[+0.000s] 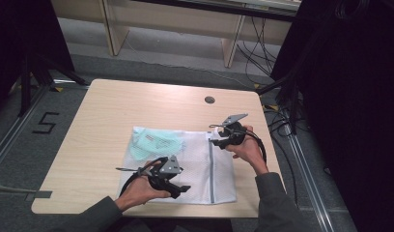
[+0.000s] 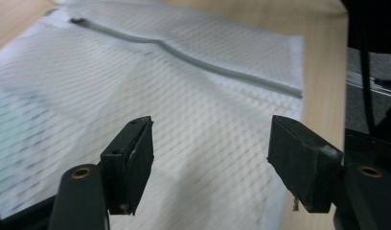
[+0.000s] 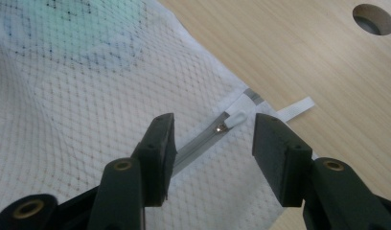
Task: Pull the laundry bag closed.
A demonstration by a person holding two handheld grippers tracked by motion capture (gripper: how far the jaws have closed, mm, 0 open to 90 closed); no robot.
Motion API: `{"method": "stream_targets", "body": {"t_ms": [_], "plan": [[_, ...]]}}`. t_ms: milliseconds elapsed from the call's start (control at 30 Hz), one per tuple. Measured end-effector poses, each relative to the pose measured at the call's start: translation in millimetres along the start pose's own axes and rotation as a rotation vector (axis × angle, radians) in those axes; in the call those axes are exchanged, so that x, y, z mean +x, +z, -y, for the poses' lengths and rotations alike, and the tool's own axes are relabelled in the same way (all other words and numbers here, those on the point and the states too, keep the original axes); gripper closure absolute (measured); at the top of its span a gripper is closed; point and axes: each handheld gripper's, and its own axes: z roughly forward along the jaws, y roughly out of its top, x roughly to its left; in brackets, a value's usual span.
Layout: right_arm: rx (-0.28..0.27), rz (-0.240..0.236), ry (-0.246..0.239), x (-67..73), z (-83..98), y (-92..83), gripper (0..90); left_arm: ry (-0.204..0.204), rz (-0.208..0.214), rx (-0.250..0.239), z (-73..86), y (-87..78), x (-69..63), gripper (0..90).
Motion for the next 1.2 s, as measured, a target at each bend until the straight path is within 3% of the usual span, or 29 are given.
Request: {"method": "stream_targets", "body": {"t_ms": [67, 267, 300, 367, 400, 467, 500, 533, 567, 600, 633, 667, 700, 733, 767, 800, 833, 867, 900, 933, 967, 1067, 1100, 1133, 1167, 1200], "plan": [[-0.027, -0.013, 0.022, 4.4, 2.1, -1.0, 49.7, -0.018, -0.015, -0.001, 3.9, -4.8, 4.9, 31.0], [-0.032, -0.036, 0.011, 13.4, 6.4, -3.7, 45.0, -0.050, -0.051, -0.003, 10.1, -19.9, 18.1, 29.6], [-0.055, -0.027, 0.008, 15.5, 7.9, -1.9, 43.7, -0.055, -0.058, -0.015, 10.9, -21.7, 19.8, 29.6], [-0.035, -0.026, 0.002, 18.3, 8.8, -4.5, 42.7, -0.074, -0.074, -0.022, 12.8, -25.5, 22.4, 28.9], [-0.053, -0.016, 0.020, 20.7, 10.1, -3.5, 42.0, -0.076, -0.074, -0.021, 13.7, -27.0, 24.3, 28.7], [-0.061, -0.016, 0.011, 22.7, 11.9, -4.3, 40.4, -0.065, -0.084, -0.008, 15.3, -30.9, 26.6, 28.2], [-0.061, -0.016, 0.012, 24.2, 12.7, -5.3, 39.6, -0.084, -0.078, -0.019, 16.1, -30.9, 26.5, 28.0], [-0.042, -0.022, 0.024, 26.0, 12.8, -7.5, 38.7, -0.067, -0.090, -0.008, 16.7, -33.3, 27.9, 27.6], [-0.065, -0.012, 0.025, 28.1, 14.1, -6.7, 38.2, -0.066, -0.085, -0.011, 17.6, -34.7, 29.2, 27.2], [-0.044, -0.027, 0.024, 29.9, 14.4, -10.2, 37.8, -0.094, -0.088, -0.022, 18.7, -34.9, 28.0, 27.1], [-0.066, -0.024, 0.029, 32.9, 15.8, -9.2, 37.0, -0.063, -0.089, -0.004, 18.8, -37.1, 30.3, 26.9], [-0.087, -0.012, 0.006, 33.4, 16.7, -8.6, 36.8, -0.083, -0.089, -0.010, 20.1, -37.4, 29.8, 26.7], [-0.073, -0.022, -0.001, 35.3, 17.5, -10.6, 36.8, -0.084, -0.090, -0.021, 20.9, -37.4, 29.9, 26.7], [-0.073, -0.028, 0.012, 39.0, 18.7, -10.7, 36.8, -0.067, -0.091, -0.002, 21.2, -39.7, 31.3, 26.7], [-0.063, -0.037, 0.014, 41.9, 19.8, -12.2, 36.7, -0.086, -0.096, -0.005, 22.3, -40.3, 30.2, 26.5], [-0.092, -0.037, 0.000, 43.4, 21.5, -10.2, 36.5, -0.095, -0.095, -0.020, 22.9, -40.3, 30.0, 26.3], [-0.058, -0.039, -0.002, 45.2, 22.0, -13.0, 36.3, -0.079, -0.099, -0.005, 23.2, -42.7, 31.1, 26.2], [-0.090, -0.041, -0.003, 48.2, 23.8, -11.3, 36.2, -0.064, -0.093, -0.011, 23.7, -44.0, 32.2, 26.1], [-0.056, -0.045, -0.006, 49.0, 24.0, -15.5, 36.0, -0.101, -0.099, -0.025, 24.8, -44.2, 30.3, 26.0], [-0.094, -0.042, -0.001, 51.4, 26.0, -13.5, 35.3, -0.082, -0.100, -0.014, 25.5, -46.5, 32.1, 25.9], [-0.079, -0.043, -0.001, 52.8, 27.2, -15.4, 35.0, -0.094, -0.108, -0.020, 26.3, -47.6, 31.6, 25.8], [-0.083, -0.053, -0.014, 55.8, 32.8, -16.3, 34.2, -0.081, -0.106, -0.008, 29.1, -52.4, 33.8, 25.7], [-0.080, -0.053, -0.006, 56.6, 34.2, -17.0, 33.9, -0.104, -0.113, -0.013, 30.2, -53.3, 32.6, 25.7], [-0.072, -0.054, 0.004, 57.7, 36.2, -17.7, 33.9, -0.077, -0.108, -0.011, 30.6, -55.7, 34.7, 25.4], [-0.070, -0.057, -0.001, 58.2, 37.8, -18.5, 33.7, -0.100, -0.114, -0.015, 31.7, -57.2, 33.4, 24.8], [-0.075, -0.053, 0.008, 60.1, 40.1, -19.0, 33.1, -0.075, -0.119, -0.009, 32.2, -59.8, 34.9, 24.5]]}}
